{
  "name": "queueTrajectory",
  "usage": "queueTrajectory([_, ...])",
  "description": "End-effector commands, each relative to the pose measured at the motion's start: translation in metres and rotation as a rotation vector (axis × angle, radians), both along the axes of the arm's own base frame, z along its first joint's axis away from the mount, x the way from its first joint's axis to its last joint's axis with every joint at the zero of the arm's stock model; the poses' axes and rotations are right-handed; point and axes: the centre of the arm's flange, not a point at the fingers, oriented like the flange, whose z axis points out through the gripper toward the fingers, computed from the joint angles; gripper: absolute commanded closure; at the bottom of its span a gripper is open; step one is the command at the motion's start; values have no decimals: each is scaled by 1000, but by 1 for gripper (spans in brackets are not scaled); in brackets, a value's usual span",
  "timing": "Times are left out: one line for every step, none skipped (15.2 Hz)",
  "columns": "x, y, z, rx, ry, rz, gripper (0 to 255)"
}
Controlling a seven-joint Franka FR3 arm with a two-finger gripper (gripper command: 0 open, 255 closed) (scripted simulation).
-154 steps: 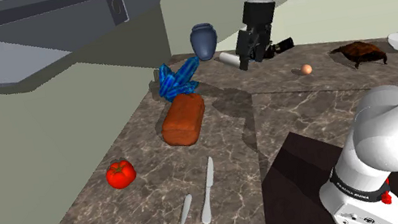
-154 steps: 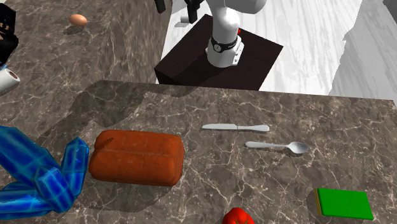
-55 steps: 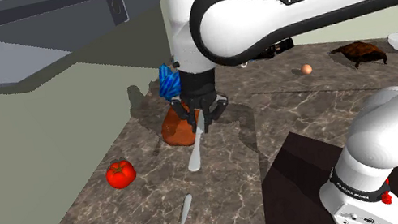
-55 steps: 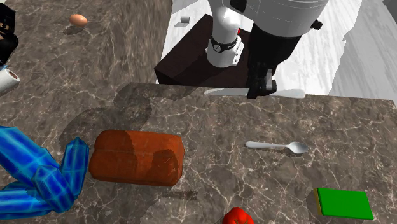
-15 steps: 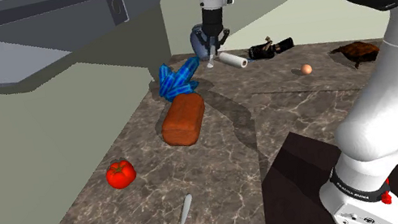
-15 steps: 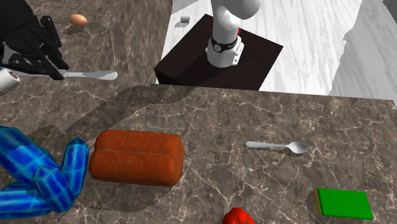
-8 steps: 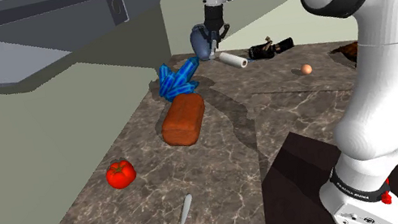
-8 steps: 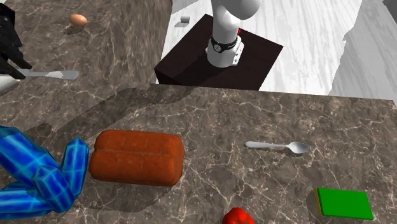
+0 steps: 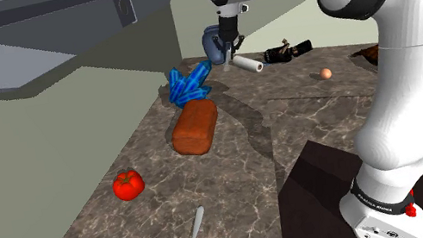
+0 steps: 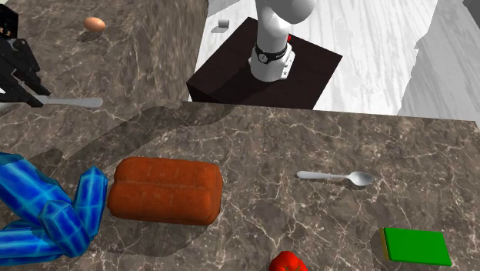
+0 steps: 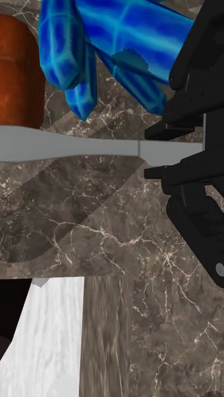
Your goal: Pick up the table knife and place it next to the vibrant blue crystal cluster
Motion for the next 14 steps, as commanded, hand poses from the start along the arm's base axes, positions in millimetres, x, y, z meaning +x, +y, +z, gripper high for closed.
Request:
queueTrajectory([0, 0, -10, 0, 0, 0, 255])
queueTrajectory([0, 0, -16, 0, 0, 0, 255])
queueTrajectory([0, 0, -21, 0, 0, 0, 255])
queueTrajectory([0, 0, -26, 0, 0, 0, 255])
queueTrajectory([0, 0, -31, 0, 0, 0, 255])
queueTrajectory([0, 0, -37, 0, 0, 0, 255])
queueTrajectory([0, 0, -42, 0, 0, 0, 255])
queueTrajectory([0, 0, -47, 0, 0, 0, 255])
queueTrajectory([0, 0, -53, 0, 0, 0, 255])
queueTrajectory([0, 0, -58, 0, 0, 0, 255])
queueTrajectory([0, 0, -63, 0, 0, 0, 255])
queueTrajectory([0, 0, -68, 0, 0, 0, 255])
queueTrajectory([0, 0, -74, 0, 0, 0, 255])
queueTrajectory([0, 0, -79, 0, 0, 0, 255])
